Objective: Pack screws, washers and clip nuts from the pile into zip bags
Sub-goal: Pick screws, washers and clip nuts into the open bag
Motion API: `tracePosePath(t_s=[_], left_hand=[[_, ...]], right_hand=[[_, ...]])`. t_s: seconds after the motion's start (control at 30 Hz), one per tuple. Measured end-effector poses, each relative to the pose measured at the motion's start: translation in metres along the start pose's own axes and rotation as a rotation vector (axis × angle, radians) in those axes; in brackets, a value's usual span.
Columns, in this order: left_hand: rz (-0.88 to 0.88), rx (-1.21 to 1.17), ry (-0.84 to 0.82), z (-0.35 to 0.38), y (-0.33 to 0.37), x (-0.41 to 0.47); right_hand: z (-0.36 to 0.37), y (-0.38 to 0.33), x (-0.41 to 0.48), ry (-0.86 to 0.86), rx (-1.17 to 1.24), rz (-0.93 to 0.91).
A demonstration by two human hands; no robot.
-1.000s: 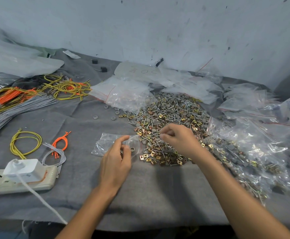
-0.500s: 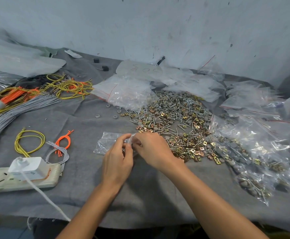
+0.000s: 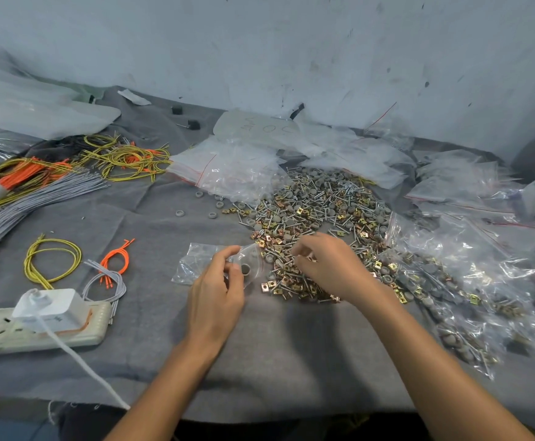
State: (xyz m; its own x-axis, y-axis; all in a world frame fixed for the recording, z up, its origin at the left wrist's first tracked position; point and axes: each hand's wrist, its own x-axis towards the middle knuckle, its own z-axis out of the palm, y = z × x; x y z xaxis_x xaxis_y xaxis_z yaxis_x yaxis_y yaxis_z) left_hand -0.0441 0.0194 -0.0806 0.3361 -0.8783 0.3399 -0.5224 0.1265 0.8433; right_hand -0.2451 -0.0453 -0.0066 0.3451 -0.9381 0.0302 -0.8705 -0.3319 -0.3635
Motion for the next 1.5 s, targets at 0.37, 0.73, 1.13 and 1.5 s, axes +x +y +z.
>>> tracePosePath(t_s=[0.37, 0.73, 1.13, 1.5], left_hand=[[0.014, 0.018, -0.012, 0.0, 0.001, -0.001], [0.014, 0.014, -0.013, 0.0, 0.0, -0.001], [0.017, 0.018, -0.003, 0.001, -0.002, 0.0], [0.021, 0.02, -0.009, -0.001, 0.003, -0.001]], right_hand=[[0.007, 0.007, -0.013, -0.067, -0.071, -0.165], [0.013, -0.005, -0.002, -0.16, -0.215, -0.207], [0.005, -0.003, -0.019, -0.105, 0.591, -0.06], [0.016, -0.017, -0.011, -0.08, 1.088, 0.087]])
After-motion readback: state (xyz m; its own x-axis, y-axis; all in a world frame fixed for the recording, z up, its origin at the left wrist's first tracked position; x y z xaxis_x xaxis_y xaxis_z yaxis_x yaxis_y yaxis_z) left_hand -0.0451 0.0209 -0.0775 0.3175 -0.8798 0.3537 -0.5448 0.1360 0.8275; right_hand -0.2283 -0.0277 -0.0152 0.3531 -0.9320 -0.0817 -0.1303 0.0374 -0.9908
